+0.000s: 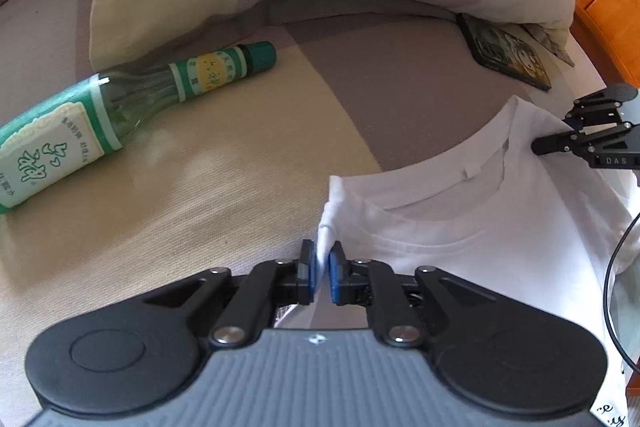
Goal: Fold clothes
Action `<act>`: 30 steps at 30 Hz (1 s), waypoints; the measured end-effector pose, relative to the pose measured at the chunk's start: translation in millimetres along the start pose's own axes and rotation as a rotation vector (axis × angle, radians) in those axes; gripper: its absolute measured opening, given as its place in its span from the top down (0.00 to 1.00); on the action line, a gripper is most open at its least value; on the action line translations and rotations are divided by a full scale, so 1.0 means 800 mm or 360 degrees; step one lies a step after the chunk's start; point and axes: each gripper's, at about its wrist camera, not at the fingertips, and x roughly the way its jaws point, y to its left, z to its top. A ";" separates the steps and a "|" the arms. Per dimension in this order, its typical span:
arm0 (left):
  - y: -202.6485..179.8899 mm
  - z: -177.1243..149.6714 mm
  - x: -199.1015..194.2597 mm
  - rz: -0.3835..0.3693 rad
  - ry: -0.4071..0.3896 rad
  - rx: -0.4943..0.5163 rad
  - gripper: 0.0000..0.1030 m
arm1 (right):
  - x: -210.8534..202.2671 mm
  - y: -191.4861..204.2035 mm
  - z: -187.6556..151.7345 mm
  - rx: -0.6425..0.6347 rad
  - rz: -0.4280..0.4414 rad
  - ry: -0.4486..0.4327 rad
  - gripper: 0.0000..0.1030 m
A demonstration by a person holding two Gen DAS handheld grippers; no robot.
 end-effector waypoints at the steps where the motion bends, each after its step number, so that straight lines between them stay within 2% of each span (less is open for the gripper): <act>1: 0.000 -0.001 -0.008 0.0050 -0.0030 -0.0026 0.74 | -0.010 0.002 -0.002 -0.0006 -0.0034 -0.0035 0.64; 2: 0.000 -0.001 -0.016 0.0101 -0.0061 -0.0053 0.67 | -0.022 0.003 -0.005 0.0009 -0.0039 -0.0079 0.55; 6: -0.004 -0.015 -0.063 0.0197 -0.0230 -0.0092 0.66 | -0.075 -0.004 -0.020 0.0099 -0.0073 -0.0200 0.51; 9: -0.018 -0.039 -0.094 0.0181 -0.0266 -0.0094 0.61 | -0.107 -0.004 -0.048 0.0187 -0.0096 -0.0211 0.49; 15: -0.089 -0.120 -0.104 0.0134 -0.0146 -0.0048 0.58 | -0.146 0.008 -0.123 0.0450 -0.0026 -0.0128 0.41; 17: -0.118 -0.154 -0.097 0.0133 -0.0105 -0.0003 0.57 | -0.152 0.017 -0.153 0.0563 0.0021 -0.0113 0.34; 22: -0.158 -0.217 -0.071 0.0093 -0.0008 -0.0104 0.55 | -0.146 0.025 -0.227 0.0926 0.0081 -0.0091 0.30; 24: -0.167 -0.234 -0.059 0.0123 0.0061 -0.0135 0.56 | -0.144 0.025 -0.245 0.1032 0.0069 -0.0065 0.30; 25: -0.172 -0.236 -0.059 0.0124 0.0048 -0.0113 0.51 | -0.142 0.025 -0.253 0.1083 0.0062 -0.0052 0.30; 30: -0.182 -0.227 -0.068 0.0120 0.0037 -0.0093 0.49 | -0.182 -0.013 -0.289 0.1267 -0.0110 -0.0190 0.30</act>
